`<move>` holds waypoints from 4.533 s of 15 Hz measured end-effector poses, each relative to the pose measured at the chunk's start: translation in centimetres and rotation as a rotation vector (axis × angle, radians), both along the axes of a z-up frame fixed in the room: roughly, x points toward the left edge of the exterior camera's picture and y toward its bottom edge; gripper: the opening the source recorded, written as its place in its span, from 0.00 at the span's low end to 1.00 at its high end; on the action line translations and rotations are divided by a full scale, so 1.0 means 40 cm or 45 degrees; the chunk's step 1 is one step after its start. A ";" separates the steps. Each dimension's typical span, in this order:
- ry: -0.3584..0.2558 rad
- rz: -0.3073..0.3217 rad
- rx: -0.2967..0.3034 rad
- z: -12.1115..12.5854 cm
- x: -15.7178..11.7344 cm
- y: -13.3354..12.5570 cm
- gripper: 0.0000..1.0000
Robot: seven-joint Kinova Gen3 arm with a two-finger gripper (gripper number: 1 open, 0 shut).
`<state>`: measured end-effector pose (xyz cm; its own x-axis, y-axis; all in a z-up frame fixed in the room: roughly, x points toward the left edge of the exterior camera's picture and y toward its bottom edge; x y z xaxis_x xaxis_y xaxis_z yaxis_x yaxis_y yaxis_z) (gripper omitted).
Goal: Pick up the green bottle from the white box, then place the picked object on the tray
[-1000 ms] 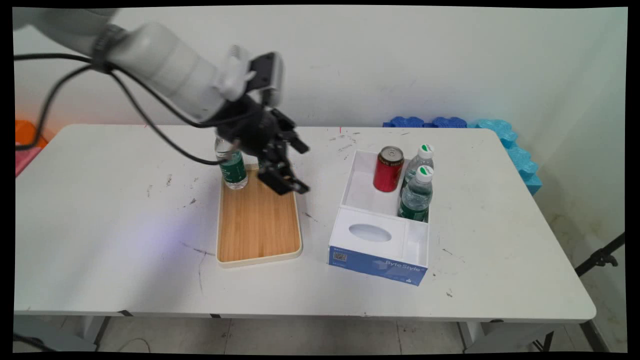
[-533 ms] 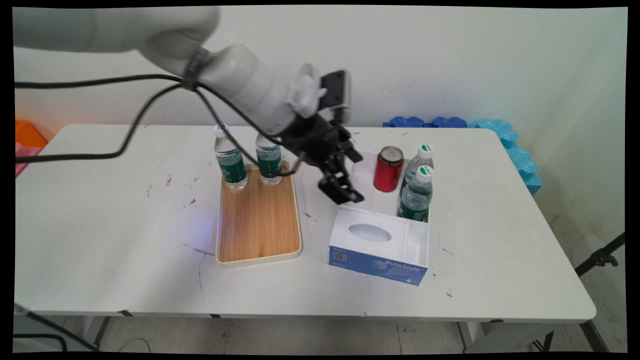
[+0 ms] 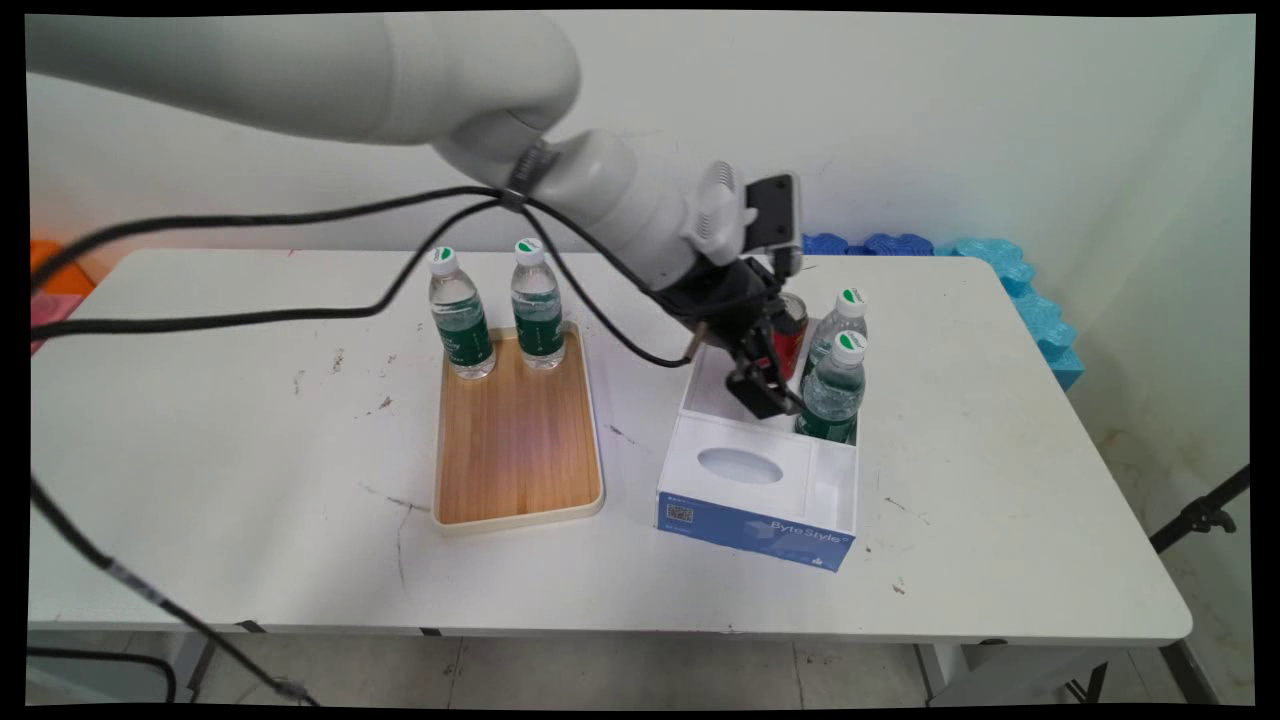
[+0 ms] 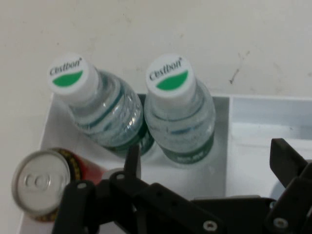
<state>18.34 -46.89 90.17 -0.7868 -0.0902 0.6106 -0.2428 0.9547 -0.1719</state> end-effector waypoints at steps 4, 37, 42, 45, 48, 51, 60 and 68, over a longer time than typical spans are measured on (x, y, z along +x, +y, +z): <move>0.003 -0.006 0.009 -0.039 -0.048 -0.035 1.00; 0.104 0.172 0.051 0.157 0.161 0.009 0.00; 0.104 0.248 0.056 0.168 0.325 0.048 0.00; 0.098 0.305 0.068 0.151 0.426 0.075 0.00; 0.092 0.357 0.092 0.118 0.512 0.104 0.00; 0.085 0.386 0.114 0.083 0.565 0.128 0.00; 0.077 0.428 0.156 -0.024 0.649 0.168 0.00; 0.085 0.437 0.168 -0.083 0.672 0.182 0.00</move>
